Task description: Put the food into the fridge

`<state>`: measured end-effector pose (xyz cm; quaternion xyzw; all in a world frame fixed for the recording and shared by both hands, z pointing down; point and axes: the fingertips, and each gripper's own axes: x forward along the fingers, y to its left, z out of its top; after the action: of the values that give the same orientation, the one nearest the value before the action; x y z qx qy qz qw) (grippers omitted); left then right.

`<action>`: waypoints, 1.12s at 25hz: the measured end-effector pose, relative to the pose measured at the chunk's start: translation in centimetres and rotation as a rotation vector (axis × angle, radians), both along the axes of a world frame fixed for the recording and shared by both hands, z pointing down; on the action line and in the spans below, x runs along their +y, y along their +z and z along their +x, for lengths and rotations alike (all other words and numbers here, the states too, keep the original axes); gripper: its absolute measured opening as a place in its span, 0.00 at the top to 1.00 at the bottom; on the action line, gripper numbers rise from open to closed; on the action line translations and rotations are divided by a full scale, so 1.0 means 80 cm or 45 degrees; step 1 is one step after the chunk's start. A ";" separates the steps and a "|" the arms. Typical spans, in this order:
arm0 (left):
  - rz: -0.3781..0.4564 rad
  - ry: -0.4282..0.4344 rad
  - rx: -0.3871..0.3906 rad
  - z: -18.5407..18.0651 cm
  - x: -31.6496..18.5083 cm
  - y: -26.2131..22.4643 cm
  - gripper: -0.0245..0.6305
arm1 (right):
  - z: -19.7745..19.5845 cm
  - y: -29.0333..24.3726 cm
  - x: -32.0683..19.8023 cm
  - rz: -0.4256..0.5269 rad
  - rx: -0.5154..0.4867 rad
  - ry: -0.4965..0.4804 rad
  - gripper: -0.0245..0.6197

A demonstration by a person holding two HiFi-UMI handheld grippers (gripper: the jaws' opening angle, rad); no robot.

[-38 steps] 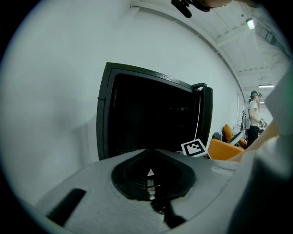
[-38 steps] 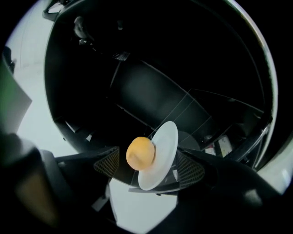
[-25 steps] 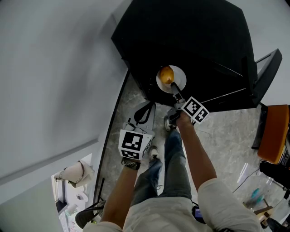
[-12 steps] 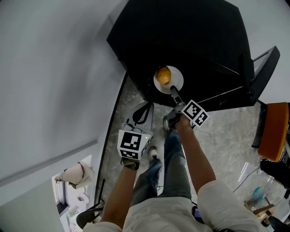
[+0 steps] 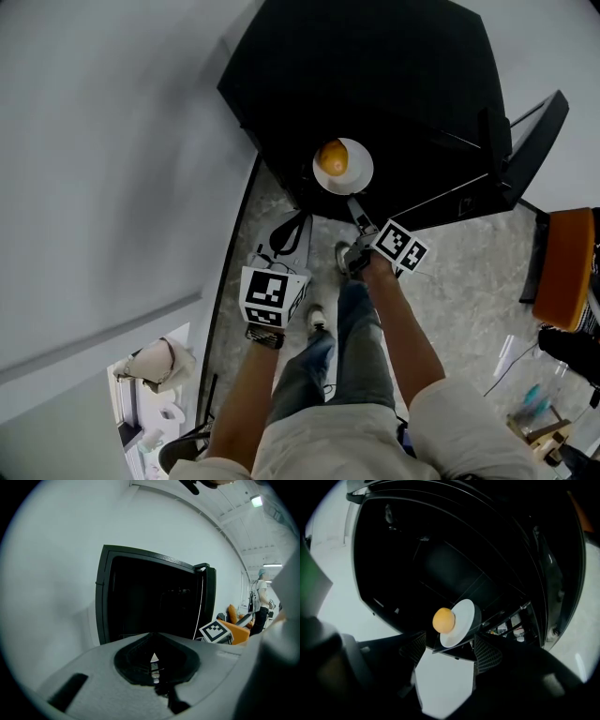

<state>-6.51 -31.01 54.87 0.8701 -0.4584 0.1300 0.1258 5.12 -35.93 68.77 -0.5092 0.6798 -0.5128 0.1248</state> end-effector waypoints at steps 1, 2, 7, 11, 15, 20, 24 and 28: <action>0.004 0.001 -0.004 -0.001 0.001 -0.002 0.96 | -0.001 -0.006 0.002 0.013 0.007 -0.007 0.46; 0.008 0.002 -0.008 -0.001 0.002 -0.005 0.96 | -0.002 -0.013 0.005 0.026 0.007 -0.013 0.48; 0.034 0.009 -0.003 -0.004 0.005 -0.028 0.96 | -0.007 -0.062 0.018 0.103 0.034 -0.056 0.52; 0.070 0.011 -0.004 -0.010 0.006 -0.050 0.96 | -0.018 -0.097 0.032 0.172 0.156 -0.148 0.53; 0.078 0.008 0.003 -0.017 0.016 -0.064 0.96 | -0.029 -0.134 0.052 0.235 0.147 -0.220 0.53; 0.108 0.012 0.009 -0.024 0.028 -0.085 0.96 | -0.034 -0.179 0.075 0.305 0.220 -0.312 0.56; 0.132 0.019 0.026 -0.031 0.039 -0.102 0.96 | -0.041 -0.222 0.088 0.386 0.281 -0.380 0.64; 0.178 0.043 -0.013 -0.032 0.055 -0.125 0.96 | -0.050 -0.271 0.105 0.487 0.410 -0.455 0.65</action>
<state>-9.10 -26.59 44.90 0.8836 -0.4524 0.1044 0.0603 1.13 -27.54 47.10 -0.4237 0.8538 -0.3020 0.0167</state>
